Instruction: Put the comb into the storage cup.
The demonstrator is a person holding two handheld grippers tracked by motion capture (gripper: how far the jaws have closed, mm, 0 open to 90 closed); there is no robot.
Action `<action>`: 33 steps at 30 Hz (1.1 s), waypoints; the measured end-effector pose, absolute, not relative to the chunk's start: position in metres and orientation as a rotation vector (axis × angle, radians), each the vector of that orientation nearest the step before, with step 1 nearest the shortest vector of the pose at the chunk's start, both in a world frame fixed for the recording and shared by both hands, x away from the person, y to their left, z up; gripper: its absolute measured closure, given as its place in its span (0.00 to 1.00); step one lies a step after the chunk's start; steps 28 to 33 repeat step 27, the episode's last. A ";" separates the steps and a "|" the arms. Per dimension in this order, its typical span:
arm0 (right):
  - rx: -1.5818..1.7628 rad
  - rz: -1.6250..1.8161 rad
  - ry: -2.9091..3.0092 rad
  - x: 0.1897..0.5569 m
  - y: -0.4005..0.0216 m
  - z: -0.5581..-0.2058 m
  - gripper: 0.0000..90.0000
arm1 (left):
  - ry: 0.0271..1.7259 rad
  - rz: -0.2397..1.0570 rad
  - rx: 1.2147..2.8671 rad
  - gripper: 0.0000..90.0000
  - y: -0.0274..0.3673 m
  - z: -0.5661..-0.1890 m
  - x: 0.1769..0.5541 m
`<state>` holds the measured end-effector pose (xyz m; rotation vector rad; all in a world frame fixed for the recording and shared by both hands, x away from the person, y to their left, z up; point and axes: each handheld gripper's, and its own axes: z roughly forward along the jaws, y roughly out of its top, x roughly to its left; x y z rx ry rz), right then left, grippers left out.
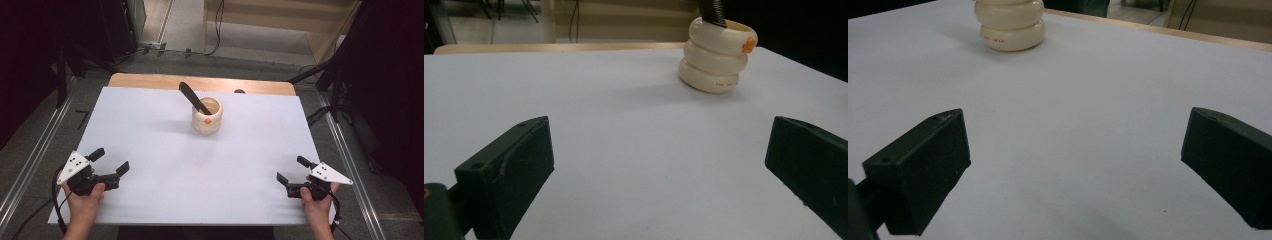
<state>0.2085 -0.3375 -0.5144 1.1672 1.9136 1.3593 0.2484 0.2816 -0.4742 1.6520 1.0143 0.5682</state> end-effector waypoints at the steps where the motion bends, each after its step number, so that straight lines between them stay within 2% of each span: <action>1: 1.167 1.360 1.914 0.209 -0.338 -0.514 0.00 | 1.017 0.572 1.653 0.00 0.283 -0.474 0.248; 19: 1.161 1.365 1.915 0.209 -0.338 -0.514 0.00 | 1.052 0.573 1.627 0.00 0.316 -0.478 0.237; 33: 1.161 1.365 1.915 0.209 -0.338 -0.514 0.00 | 1.063 0.557 1.629 0.00 0.321 -0.482 0.239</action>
